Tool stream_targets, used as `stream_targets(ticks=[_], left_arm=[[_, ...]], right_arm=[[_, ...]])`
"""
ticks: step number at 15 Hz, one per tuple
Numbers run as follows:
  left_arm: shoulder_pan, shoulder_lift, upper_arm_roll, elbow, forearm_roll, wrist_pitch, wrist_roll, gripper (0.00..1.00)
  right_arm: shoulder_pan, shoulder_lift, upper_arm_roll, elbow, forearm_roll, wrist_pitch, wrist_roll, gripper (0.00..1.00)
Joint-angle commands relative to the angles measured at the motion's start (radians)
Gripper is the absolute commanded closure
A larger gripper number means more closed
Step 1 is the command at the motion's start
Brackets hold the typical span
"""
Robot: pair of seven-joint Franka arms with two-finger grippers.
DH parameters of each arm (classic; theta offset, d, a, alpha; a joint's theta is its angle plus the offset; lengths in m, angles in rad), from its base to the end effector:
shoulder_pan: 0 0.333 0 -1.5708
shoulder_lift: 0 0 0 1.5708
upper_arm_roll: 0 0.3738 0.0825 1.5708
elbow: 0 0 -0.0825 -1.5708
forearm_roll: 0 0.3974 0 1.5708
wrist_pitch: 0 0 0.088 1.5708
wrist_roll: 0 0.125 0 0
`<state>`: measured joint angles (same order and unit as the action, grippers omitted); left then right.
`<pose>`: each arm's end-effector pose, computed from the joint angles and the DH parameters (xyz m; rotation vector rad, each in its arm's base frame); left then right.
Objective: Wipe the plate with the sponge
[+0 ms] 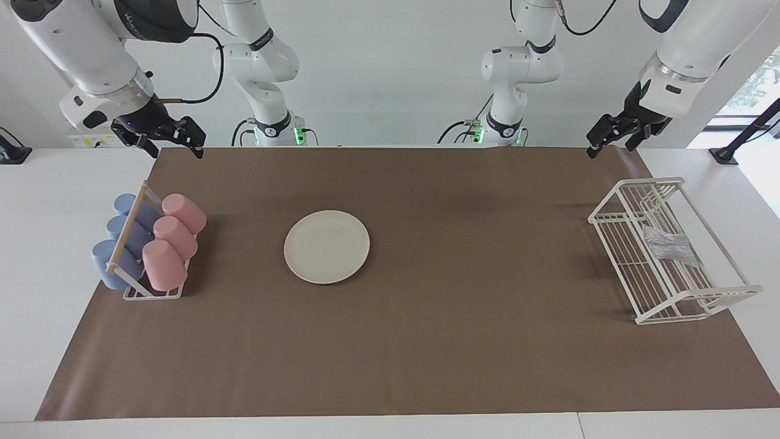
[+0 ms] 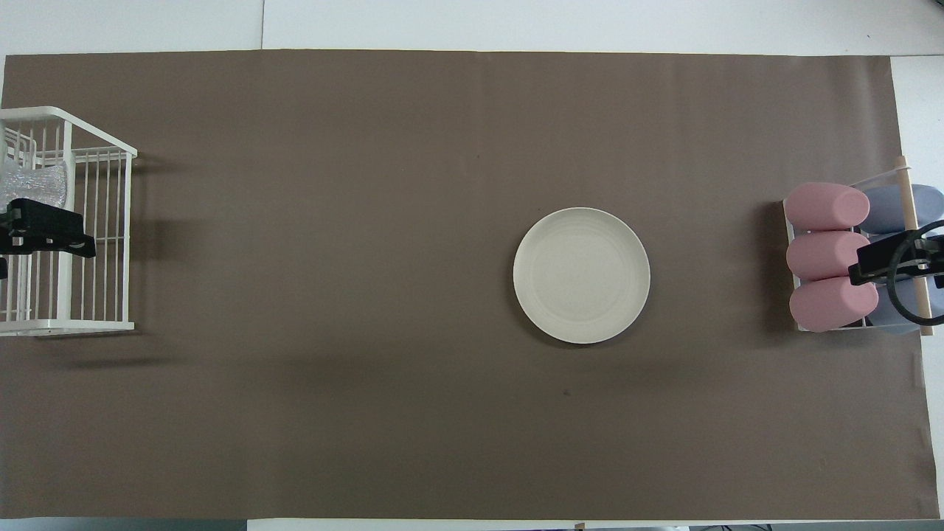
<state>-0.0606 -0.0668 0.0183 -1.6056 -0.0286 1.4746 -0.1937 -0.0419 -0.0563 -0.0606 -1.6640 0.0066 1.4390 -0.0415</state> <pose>0.5311 -0.0259 0.6763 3.1091 0.2328 -0.1049 0.5245 -0.0541 0.6406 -3.1071 0.0937 0.2612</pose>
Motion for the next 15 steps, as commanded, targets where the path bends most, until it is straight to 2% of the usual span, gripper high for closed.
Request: stream_targets(ticks=[1,11,15], left_arm=[[0.012,0.004,-0.006,0.016,0.007,-0.007,0.004,0.0],[-0.002,0.001,-0.008,0.0,0.013,0.032,-0.01,0.0],[-0.033,0.018,-0.014,-0.011,0.14,0.058,-0.061,0.0]], right_arm=[[-0.001,-0.025,0.004,-0.031,-0.004,0.021,0.017,0.0],[-0.001,-0.025,0.005,-0.03,-0.004,0.021,0.017,0.0],[-0.001,-0.025,0.005,-0.03,-0.005,0.021,0.017,0.0]])
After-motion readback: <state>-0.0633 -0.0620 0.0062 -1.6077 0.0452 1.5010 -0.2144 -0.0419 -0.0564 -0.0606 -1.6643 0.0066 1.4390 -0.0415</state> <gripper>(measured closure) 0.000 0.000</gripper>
